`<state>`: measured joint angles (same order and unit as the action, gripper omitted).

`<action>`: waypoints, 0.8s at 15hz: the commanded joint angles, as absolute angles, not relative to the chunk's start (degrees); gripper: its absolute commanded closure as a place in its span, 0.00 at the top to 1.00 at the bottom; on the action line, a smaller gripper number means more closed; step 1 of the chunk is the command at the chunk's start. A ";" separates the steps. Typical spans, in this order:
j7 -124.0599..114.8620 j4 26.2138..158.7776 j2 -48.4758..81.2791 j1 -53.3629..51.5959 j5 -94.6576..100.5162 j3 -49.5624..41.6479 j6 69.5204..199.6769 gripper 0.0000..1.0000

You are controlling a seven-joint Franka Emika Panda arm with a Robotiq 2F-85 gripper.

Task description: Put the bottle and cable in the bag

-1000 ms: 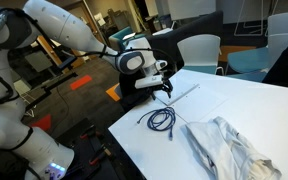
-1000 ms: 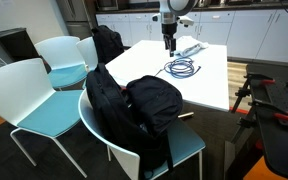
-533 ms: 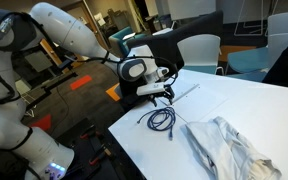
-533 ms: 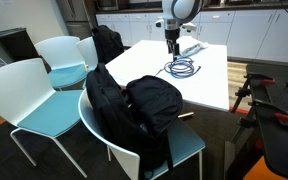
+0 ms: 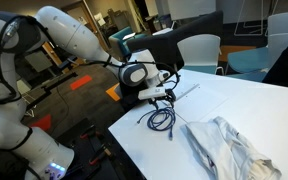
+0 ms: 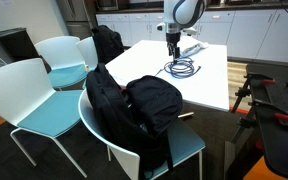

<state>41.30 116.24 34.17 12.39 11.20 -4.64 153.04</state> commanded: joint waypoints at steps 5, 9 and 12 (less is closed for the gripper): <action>37.10 117.54 33.57 11.63 15.20 -7.37 153.47 1.00; 34.65 117.62 33.35 11.71 16.80 -7.84 152.78 1.00; 33.74 117.70 33.41 12.13 16.80 -7.47 153.38 1.00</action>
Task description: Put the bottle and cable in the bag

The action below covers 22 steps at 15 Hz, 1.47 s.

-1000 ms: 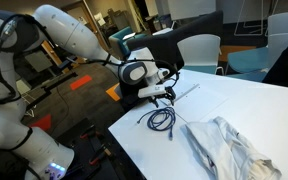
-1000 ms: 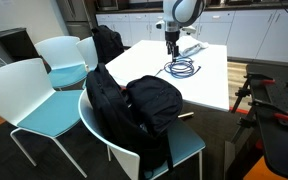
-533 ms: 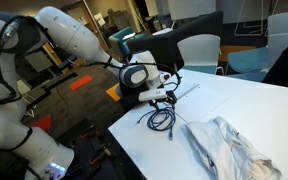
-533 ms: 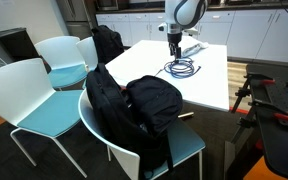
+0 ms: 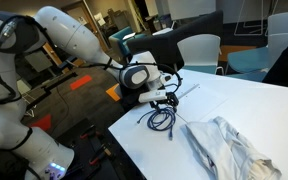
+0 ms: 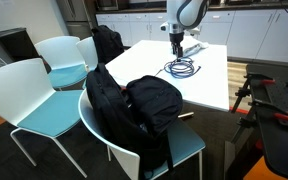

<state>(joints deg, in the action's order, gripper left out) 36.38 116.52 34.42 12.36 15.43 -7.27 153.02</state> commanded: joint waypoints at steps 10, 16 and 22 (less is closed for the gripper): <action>35.95 116.45 34.11 13.66 16.15 -5.88 152.47 1.00; 33.82 113.78 37.52 13.32 15.56 -5.87 153.54 1.00; 31.49 109.72 43.13 13.11 15.10 -4.62 155.58 0.74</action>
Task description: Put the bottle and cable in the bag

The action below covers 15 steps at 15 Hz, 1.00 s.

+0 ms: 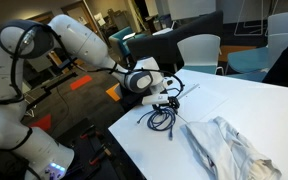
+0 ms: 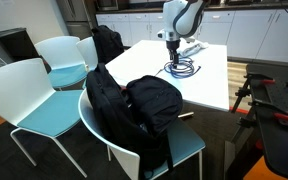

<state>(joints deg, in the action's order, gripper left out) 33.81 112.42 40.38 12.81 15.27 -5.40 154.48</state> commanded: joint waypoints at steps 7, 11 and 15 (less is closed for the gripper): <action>30.57 108.73 43.49 14.22 15.21 -3.81 155.55 0.34; 31.25 110.07 41.43 15.42 15.17 -3.74 154.65 0.05; 32.99 110.96 39.83 16.80 15.16 -2.83 153.18 0.03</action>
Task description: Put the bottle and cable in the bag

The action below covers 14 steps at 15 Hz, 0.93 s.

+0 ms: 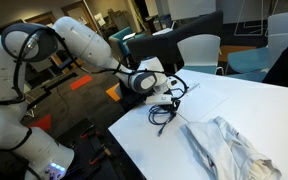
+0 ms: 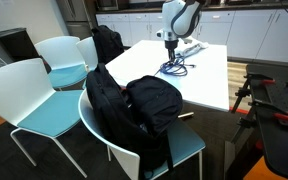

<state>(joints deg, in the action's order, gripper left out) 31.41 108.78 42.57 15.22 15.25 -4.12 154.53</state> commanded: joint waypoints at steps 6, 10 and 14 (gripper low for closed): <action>38.52 116.67 33.21 17.69 16.72 -2.75 156.24 0.04; 43.71 119.43 28.20 17.65 16.32 -2.43 158.00 0.04; 46.48 121.93 24.13 16.66 16.33 -2.21 162.48 0.04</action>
